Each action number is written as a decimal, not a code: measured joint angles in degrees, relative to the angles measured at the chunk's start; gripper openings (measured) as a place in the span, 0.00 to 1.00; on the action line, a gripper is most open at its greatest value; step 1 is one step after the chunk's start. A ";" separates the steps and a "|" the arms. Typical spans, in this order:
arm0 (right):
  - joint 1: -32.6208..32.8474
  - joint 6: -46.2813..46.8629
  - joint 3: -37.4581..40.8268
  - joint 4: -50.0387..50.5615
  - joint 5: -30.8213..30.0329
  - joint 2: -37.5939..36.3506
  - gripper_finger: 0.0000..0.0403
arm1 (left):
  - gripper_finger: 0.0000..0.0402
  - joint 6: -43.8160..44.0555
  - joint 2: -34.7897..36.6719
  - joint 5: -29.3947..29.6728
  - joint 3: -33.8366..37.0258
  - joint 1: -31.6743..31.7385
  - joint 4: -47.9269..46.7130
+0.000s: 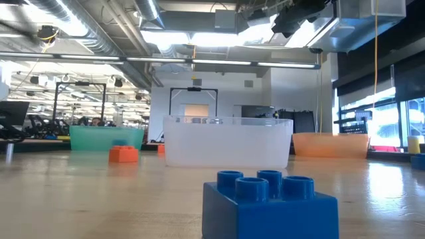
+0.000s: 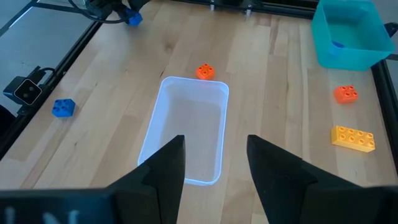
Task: Sort & place blocks by color
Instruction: Put the bottom left blue game piece into the blue bin
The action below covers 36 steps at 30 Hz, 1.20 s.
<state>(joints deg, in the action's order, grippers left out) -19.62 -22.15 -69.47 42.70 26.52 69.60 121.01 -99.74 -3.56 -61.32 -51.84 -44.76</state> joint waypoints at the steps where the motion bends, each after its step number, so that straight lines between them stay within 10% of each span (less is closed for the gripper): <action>1: -0.02 0.02 0.00 -0.02 0.00 0.00 0.43 | 0.32 -1.57 1.08 0.52 0.00 0.98 -1.21; 21: -0.02 -0.55 0.00 -2.26 -0.62 0.00 0.43 | 0.32 -34.70 26.17 15.94 -0.15 40.63 -20.39; 36: -0.36 5.50 0.00 -6.65 -20.85 0.00 0.43 | 0.32 -76.12 26.94 18.68 -0.22 83.14 -10.13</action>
<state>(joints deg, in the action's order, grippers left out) -19.97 -16.65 -69.47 36.04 5.67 69.60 44.89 -72.79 15.12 -61.54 31.30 -54.89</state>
